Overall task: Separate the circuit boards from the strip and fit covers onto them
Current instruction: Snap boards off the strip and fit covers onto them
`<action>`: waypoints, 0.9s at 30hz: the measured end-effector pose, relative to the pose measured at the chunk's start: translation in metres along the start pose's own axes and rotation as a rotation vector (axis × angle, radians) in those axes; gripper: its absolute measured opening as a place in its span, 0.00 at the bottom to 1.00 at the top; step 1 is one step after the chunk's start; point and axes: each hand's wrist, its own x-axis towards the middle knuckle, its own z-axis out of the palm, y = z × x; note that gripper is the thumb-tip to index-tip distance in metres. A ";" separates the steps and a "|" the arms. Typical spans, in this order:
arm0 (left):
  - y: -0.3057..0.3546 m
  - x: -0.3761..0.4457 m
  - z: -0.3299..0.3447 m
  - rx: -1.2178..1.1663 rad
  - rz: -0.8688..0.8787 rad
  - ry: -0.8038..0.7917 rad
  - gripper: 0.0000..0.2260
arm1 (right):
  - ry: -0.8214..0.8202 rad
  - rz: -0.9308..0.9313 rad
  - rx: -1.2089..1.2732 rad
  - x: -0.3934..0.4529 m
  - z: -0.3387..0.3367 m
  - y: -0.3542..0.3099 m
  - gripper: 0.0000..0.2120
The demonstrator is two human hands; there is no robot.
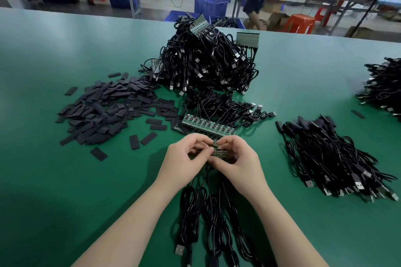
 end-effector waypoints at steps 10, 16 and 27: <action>0.011 -0.001 0.000 -0.178 -0.123 0.011 0.15 | 0.056 0.073 0.199 0.003 -0.004 -0.002 0.09; 0.014 -0.001 -0.003 -0.115 -0.080 0.029 0.15 | 0.045 0.111 0.257 0.003 -0.004 -0.005 0.07; 0.014 -0.002 -0.004 -0.087 -0.140 0.043 0.13 | 0.066 0.113 0.188 0.003 -0.006 -0.003 0.05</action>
